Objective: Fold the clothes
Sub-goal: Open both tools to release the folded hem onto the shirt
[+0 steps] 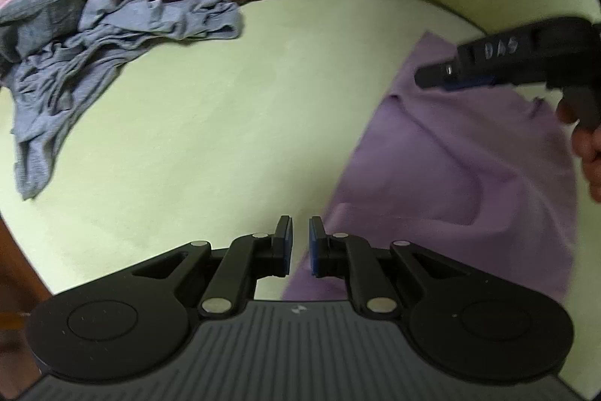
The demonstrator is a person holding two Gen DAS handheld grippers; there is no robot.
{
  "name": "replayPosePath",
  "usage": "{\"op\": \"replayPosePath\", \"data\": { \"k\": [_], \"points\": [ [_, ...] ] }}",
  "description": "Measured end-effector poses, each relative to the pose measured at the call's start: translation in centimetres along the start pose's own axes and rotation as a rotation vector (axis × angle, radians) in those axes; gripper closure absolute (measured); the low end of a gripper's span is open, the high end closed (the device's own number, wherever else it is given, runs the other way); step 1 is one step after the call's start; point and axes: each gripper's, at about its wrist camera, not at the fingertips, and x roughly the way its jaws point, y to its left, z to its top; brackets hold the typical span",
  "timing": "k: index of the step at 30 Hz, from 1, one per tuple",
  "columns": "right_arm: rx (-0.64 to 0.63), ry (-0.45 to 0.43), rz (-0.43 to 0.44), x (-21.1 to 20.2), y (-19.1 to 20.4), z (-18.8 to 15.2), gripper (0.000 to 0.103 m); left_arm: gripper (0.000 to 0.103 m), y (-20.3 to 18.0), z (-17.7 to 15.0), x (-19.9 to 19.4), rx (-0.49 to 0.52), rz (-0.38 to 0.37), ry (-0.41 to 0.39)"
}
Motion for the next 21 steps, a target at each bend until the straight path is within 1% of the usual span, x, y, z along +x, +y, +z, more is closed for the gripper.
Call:
{"op": "replayPosePath", "data": {
  "k": [3, 5, 7, 8, 11, 13, 15, 16, 17, 18, 20, 21],
  "points": [
    [0.028, 0.014, -0.025, 1.0, -1.7, -0.7, 0.085, 0.092, -1.1, -0.4, 1.6, 0.020, -0.002, 0.017],
    [0.023, 0.003, -0.025, 1.2, -2.2, -1.0, 0.092, 0.092, -1.5, -0.7, 2.3, 0.029, 0.014, 0.029],
    [0.016, -0.013, -0.021, 1.1, -2.3, -1.1, 0.092, 0.092, -1.8, -1.0, 2.0, 0.045, 0.028, 0.015],
    [0.015, -0.025, -0.015, 0.9, -2.2, -1.1, 0.093, 0.092, -1.9, -1.1, 1.4, 0.048, 0.022, -0.002],
    [-0.020, -0.075, 0.044, 0.5, -1.2, -0.7, 0.095, 0.091, -2.5, -1.5, 1.0, 0.067, 0.014, -0.012],
    [-0.043, -0.075, 0.064, 1.6, -0.5, -0.5, 0.095, 0.091, -2.9, -1.8, 1.4, 0.080, 0.018, -0.010],
    [-0.067, -0.049, 0.064, 3.5, 0.1, -0.7, 0.096, 0.091, -3.0, -2.2, 2.4, 0.084, 0.033, -0.004],
    [-0.082, -0.052, 0.063, 4.1, 0.3, -0.8, 0.098, 0.091, -3.1, -2.3, 2.6, 0.084, 0.037, -0.005],
    [-0.106, -0.075, 0.066, 4.5, 0.6, -0.8, 0.097, 0.091, -3.0, -2.3, 2.5, 0.077, 0.039, -0.009],
    [-0.116, -0.086, 0.070, 4.5, 0.8, -0.7, 0.097, 0.091, -2.9, -2.4, 2.3, 0.071, 0.041, -0.014],
    [-0.091, -0.106, 0.104, 3.7, 0.5, 0.2, 0.097, 0.091, -2.8, -2.4, 1.4, 0.073, 0.055, -0.016],
    [-0.061, -0.147, 0.116, 2.0, -0.1, 0.8, 0.097, 0.091, -2.8, -2.5, 0.7, 0.077, 0.050, -0.017]
  ]
}}
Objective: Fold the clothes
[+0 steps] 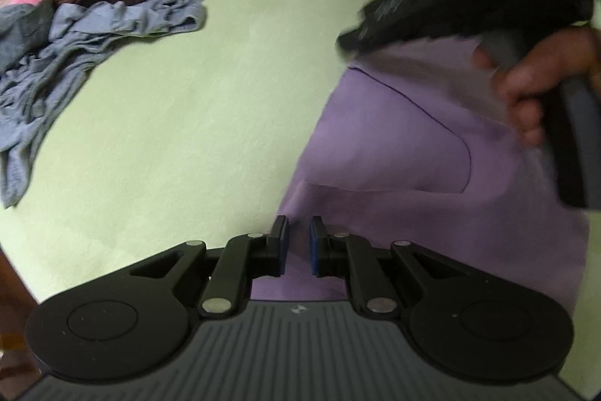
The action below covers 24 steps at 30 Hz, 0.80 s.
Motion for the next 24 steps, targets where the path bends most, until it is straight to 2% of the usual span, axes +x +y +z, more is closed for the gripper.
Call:
{"op": "replayPosePath", "data": {
  "k": [4, 6, 8, 12, 17, 21, 24],
  "points": [
    [0.042, -0.061, -0.042, -6.4, -2.1, 0.8, 0.095, 0.091, -0.9, -0.7, -2.4, 0.019, -0.053, 0.020],
    [0.027, -0.010, -0.068, -9.8, -4.0, -0.2, 0.094, 0.091, -2.4, -1.2, -3.6, 0.022, -0.106, 0.032],
    [-0.017, 0.070, -0.057, -10.8, -5.0, -1.4, 0.094, 0.091, -4.1, -1.5, -4.0, 0.033, -0.137, 0.031],
    [-0.199, 0.197, -0.013, -10.4, -4.7, -1.6, 0.093, 0.091, -6.6, -1.6, -3.6, 0.032, -0.137, 0.019],
    [-0.392, 0.203, 0.008, -8.1, -4.4, -0.4, 0.079, 0.091, -7.1, -1.2, -3.2, -0.010, -0.078, -0.014],
    [-0.486, 0.229, 0.000, -6.3, -4.9, -0.2, 0.079, 0.091, -7.2, -1.7, -2.8, -0.040, -0.026, -0.009],
    [-0.510, 0.264, 0.022, -5.2, -5.7, -0.3, 0.079, 0.091, -7.6, -2.3, -2.8, -0.069, -0.019, 0.004]
  ]
}}
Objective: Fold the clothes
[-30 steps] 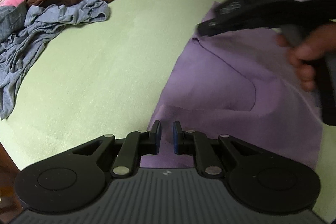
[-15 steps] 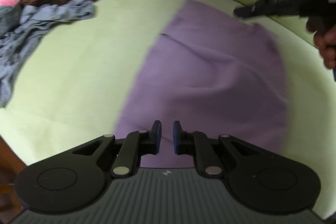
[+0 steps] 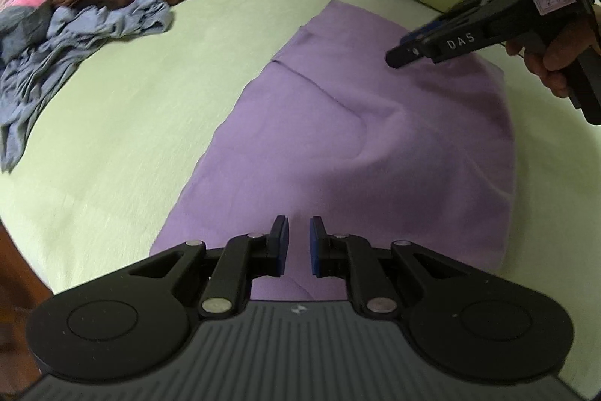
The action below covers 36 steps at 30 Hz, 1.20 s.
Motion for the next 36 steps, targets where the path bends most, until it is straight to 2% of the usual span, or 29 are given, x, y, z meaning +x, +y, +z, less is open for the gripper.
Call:
{"op": "replayPosePath", "data": {
  "k": [3, 4, 5, 8, 10, 12, 13, 14, 15, 16, 19, 21, 25, 29, 33, 34, 36],
  "points": [
    [-0.048, 0.039, 0.017, 1.1, 0.0, -0.7, 0.084, 0.091, -0.6, -0.4, 0.3, -0.002, 0.016, 0.014],
    [-0.075, 0.034, 0.016, 1.2, 0.1, -0.8, 0.099, 0.091, -0.8, -0.4, 0.6, -0.001, 0.025, 0.021],
    [-0.088, 0.031, 0.022, 1.2, 0.1, -0.7, 0.102, 0.091, -1.1, -0.5, 0.7, -0.006, 0.028, 0.025],
    [-0.077, 0.015, 0.022, 0.9, -0.5, -0.5, 0.102, 0.091, -1.5, -0.9, 1.2, 0.000, 0.053, 0.042],
    [-0.059, 0.006, -0.029, 1.0, -1.1, -0.8, 0.103, 0.091, -1.6, -1.3, 1.6, 0.009, 0.078, 0.058],
    [-0.025, 0.000, -0.038, 1.1, -1.5, -0.9, 0.103, 0.091, -1.4, -2.0, 1.6, 0.005, 0.085, 0.074],
    [-0.019, -0.002, -0.048, 0.7, -1.4, -0.9, 0.098, 0.091, -1.4, -2.1, 1.6, 0.008, 0.085, 0.077],
    [-0.019, -0.004, -0.063, 0.2, -1.0, -0.7, 0.089, 0.090, -1.3, -2.0, 1.3, 0.018, 0.085, 0.078],
    [-0.019, -0.006, -0.078, -0.3, -0.7, -0.6, 0.087, 0.090, -1.1, -1.7, 1.0, 0.024, 0.088, 0.061],
    [-0.013, -0.013, -0.075, -0.7, -0.6, -0.5, 0.087, 0.090, -0.9, -1.6, 0.7, 0.025, 0.088, 0.045],
    [0.046, -0.063, 0.028, -2.1, -0.2, 0.2, 0.085, 0.090, 0.6, 0.5, 0.4, 0.025, 0.094, -0.024],
    [0.026, -0.063, 0.061, -1.7, 0.5, 1.1, 0.085, 0.090, 1.3, 1.6, 0.5, 0.023, 0.098, -0.048],
    [-0.010, -0.076, 0.051, 0.1, 1.1, 2.9, 0.085, 0.089, 1.7, 2.8, 1.4, 0.022, 0.104, -0.069],
    [-0.023, -0.095, 0.023, 2.4, 0.6, 4.9, 0.084, 0.088, 2.5, 2.3, 2.6, 0.003, 0.118, -0.046],
    [-0.029, -0.086, 0.043, 4.7, 0.2, 6.1, 0.076, 0.088, 3.6, 1.7, 3.2, -0.032, 0.124, -0.029],
    [-0.028, -0.077, 0.054, 5.3, 0.3, 6.1, 0.076, 0.088, 3.8, 1.7, 3.4, -0.035, 0.125, -0.025],
    [-0.045, -0.064, 0.073, 6.2, 0.5, 6.1, 0.093, 0.088, 4.2, 1.4, 3.7, -0.039, 0.128, -0.016]
  ]
}}
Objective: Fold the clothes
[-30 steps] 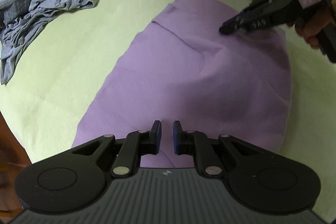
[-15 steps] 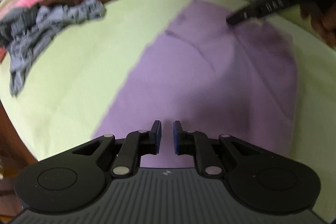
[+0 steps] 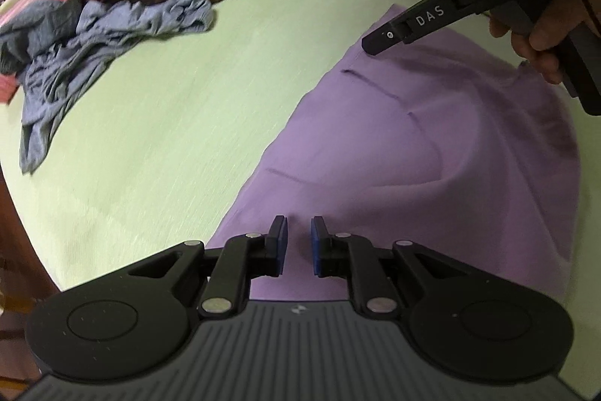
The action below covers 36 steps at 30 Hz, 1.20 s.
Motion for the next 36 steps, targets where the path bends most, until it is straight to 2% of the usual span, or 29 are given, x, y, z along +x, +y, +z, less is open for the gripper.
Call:
{"op": "replayPosePath", "data": {
  "k": [1, 2, 5, 7, 12, 13, 14, 15, 16, 18, 19, 20, 22, 24, 26, 29, 30, 31, 33, 36],
  "points": [
    [-0.029, -0.006, -0.012, 0.1, 0.4, -0.1, 0.102, 0.088, 0.0, -0.2, 0.0, 0.000, 0.001, 0.001],
    [-0.050, -0.022, -0.026, 0.0, 0.6, -0.2, 0.102, 0.086, 0.2, -0.4, -0.1, -0.002, 0.001, -0.002],
    [-0.004, -0.098, -0.069, -1.4, 0.2, -0.3, 0.102, 0.079, 0.4, -0.6, 0.0, -0.009, 0.007, -0.007],
    [0.024, -0.132, -0.090, -2.0, -0.2, -0.2, 0.102, 0.078, 0.5, -0.7, 0.1, -0.012, 0.007, -0.008],
    [0.004, -0.047, -0.179, -0.4, -0.4, -0.8, 0.099, 0.076, 0.3, -0.8, -0.4, 0.010, 0.059, -0.028],
    [0.001, -0.045, -0.219, -0.5, -0.2, -0.8, 0.084, 0.076, 0.4, -0.9, -0.6, 0.013, 0.069, -0.032],
    [0.004, -0.048, -0.262, -0.8, 0.0, -0.8, 0.062, 0.076, 0.6, -0.9, -0.8, 0.015, 0.079, -0.035],
    [0.012, -0.058, -0.293, -1.2, 0.1, -0.8, 0.057, 0.076, 0.8, -0.9, -1.0, 0.017, 0.088, -0.038],
    [0.026, -0.077, -0.295, -1.9, 0.3, -0.8, 0.057, 0.076, 1.0, -1.0, -1.1, 0.011, 0.091, -0.035],
    [0.070, -0.120, -0.210, -3.5, 0.7, -0.8, 0.058, 0.076, 1.8, -1.3, -1.5, -0.021, 0.088, -0.026],
    [0.090, -0.121, -0.121, -3.9, 1.0, -0.7, 0.061, 0.077, 2.0, -1.4, -1.6, -0.030, 0.087, -0.023],
    [0.100, -0.102, -0.012, -3.9, 1.7, -0.6, 0.069, 0.077, 2.3, -1.5, -1.6, -0.047, 0.088, -0.013],
    [0.080, -0.039, 0.178, -3.3, 3.7, -0.5, 0.078, 0.077, 2.9, -2.0, -1.7, -0.082, 0.089, 0.006],
    [0.018, 0.032, 0.283, -1.6, 6.1, -0.7, 0.079, 0.077, 3.2, -2.3, -1.6, -0.096, 0.092, 0.015],
    [-0.008, 0.078, 0.327, 0.2, 8.0, -1.1, 0.079, 0.077, 3.9, -2.9, -1.7, -0.117, 0.096, 0.026],
    [-0.008, 0.102, 0.354, 2.4, 9.4, -1.2, 0.079, 0.077, 4.6, -3.6, -1.6, -0.128, 0.098, 0.038],
    [-0.014, 0.102, 0.366, 2.8, 9.7, -1.2, 0.083, 0.077, 4.7, -3.8, -1.6, -0.132, 0.098, 0.041],
    [-0.045, 0.094, 0.375, 3.1, 10.2, -1.0, 0.103, 0.077, 4.9, -3.9, -1.5, -0.135, 0.098, 0.043],
    [-0.092, 0.082, 0.378, 3.3, 11.0, -0.8, 0.102, 0.077, 5.3, -4.1, -1.6, -0.154, 0.093, 0.046],
    [-0.120, 0.052, 0.429, 3.8, 12.0, 0.3, 0.102, 0.077, 5.4, -4.3, -1.9, -0.167, 0.078, 0.044]
  ]
}}
